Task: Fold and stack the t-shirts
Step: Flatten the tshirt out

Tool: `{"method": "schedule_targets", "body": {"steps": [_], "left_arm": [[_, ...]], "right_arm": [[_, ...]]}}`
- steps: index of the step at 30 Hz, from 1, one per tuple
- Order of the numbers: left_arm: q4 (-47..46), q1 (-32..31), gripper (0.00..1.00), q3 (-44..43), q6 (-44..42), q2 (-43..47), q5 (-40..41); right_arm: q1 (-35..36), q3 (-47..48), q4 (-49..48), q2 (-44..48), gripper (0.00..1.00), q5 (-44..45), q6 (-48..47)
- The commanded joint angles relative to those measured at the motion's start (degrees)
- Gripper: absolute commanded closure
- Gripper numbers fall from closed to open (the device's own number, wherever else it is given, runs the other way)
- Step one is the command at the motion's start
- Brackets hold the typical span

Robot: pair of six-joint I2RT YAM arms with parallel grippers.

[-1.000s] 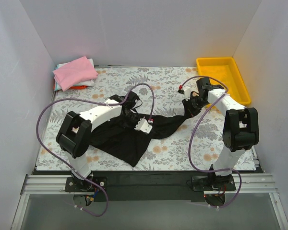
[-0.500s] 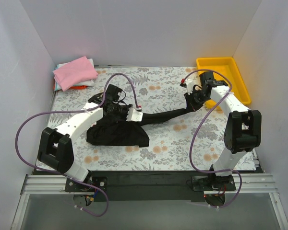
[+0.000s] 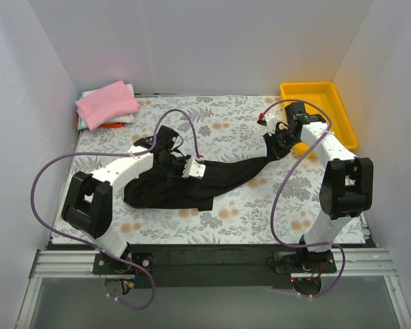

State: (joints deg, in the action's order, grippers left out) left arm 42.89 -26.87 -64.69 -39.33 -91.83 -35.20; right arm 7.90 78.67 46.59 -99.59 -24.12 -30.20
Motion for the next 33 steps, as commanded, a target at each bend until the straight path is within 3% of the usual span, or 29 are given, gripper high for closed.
{"method": "schedule_targets", "body": {"steps": [1,5,6,8,13,17,21,26,33], "left_arm": [[-1.0,-0.2,1.00,-3.6,2.0,-0.2,-2.2],[-8.8,3.2,1.00,-6.5,14.3,1.4,-1.0],[-11.3,6.3,1.00,-7.0,22.3,2.3,-0.7],[-17.9,9.4,1.00,-9.5,30.2,3.2,0.7],[-26.6,17.9,1.00,-14.8,52.9,5.6,10.3],[-32.5,20.5,1.00,-16.5,62.2,8.9,17.6],[-36.9,21.8,1.00,-15.2,67.1,16.1,27.0],[-42.5,22.3,1.00,-10.7,69.8,26.2,38.9],[-43.5,22.3,1.00,-9.9,71.9,40.0,40.9]], "right_arm": [[-0.3,1.9,1.1,1.4,0.99,0.1,-0.2],[-0.9,2.8,1.1,2.9,0.99,1.6,-0.7],[-1.9,3.9,1.1,3.5,0.99,1.7,-0.6],[-3.1,5.9,1.0,4.1,0.99,1.5,-0.4],[-5.2,15.3,0.9,4.9,0.99,2.6,0.4],[-5.4,24.3,0.9,5.6,0.99,3.2,1.5],[-5.5,30.0,0.8,9.7,0.99,4.9,1.6],[-5.4,29.1,-2.4,18.5,0.99,7.1,1.6],[-5.5,26.1,-7.8,32.9,0.99,10.5,0.8]]}}
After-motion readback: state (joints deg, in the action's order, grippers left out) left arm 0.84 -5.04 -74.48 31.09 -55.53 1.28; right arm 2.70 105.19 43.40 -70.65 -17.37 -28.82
